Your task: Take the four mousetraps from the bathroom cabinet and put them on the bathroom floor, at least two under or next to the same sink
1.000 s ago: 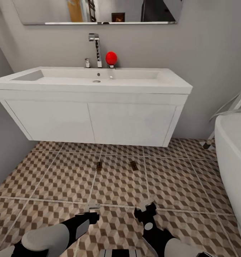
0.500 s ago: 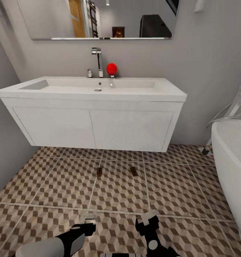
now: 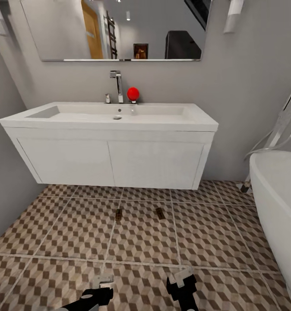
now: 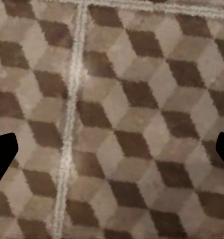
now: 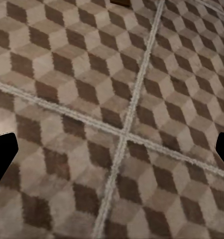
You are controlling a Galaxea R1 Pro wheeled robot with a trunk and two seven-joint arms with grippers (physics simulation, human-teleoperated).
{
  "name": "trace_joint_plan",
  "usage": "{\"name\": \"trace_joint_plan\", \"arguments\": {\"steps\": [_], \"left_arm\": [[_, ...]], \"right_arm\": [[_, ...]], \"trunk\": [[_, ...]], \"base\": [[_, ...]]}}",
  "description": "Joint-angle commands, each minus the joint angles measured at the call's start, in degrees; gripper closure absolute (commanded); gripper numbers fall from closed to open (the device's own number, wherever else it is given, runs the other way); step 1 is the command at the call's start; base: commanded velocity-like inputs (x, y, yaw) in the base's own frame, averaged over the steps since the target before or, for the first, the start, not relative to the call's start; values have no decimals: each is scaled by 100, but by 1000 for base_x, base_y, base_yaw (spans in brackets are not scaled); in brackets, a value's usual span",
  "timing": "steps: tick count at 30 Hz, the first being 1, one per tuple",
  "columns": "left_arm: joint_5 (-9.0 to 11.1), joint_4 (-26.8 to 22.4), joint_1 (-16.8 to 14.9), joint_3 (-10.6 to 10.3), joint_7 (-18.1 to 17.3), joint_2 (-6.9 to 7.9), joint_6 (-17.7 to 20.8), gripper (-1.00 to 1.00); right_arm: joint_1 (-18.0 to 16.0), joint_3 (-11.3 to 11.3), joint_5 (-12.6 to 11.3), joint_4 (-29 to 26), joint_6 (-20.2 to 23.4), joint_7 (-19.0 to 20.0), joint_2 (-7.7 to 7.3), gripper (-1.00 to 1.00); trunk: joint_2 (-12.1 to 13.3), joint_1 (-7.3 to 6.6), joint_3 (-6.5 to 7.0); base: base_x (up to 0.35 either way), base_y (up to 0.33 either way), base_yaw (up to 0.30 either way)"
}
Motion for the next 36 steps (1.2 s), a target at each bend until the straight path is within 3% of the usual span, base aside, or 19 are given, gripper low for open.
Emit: {"name": "trace_joint_plan", "arguments": {"steps": [1,11,36], "left_arm": [[41,-19,36,-49,35,2,-32,-100],[54,-82,237,-49,13,0,-55,-100],[61,-122,287,-49,9,14,-58,-100]], "right_arm": [[27,49,-58,31,-92,-13,3,-100],[276,51,-55,111,-523,-13,31,-100],[328,49,-53,120,-596,-13,30,-100]], "trunk": [[40,-24,19],[441,-243,260],[441,-243,427]], "base": [[0,0,-158],[0,0,-195],[0,0,-215]]}}
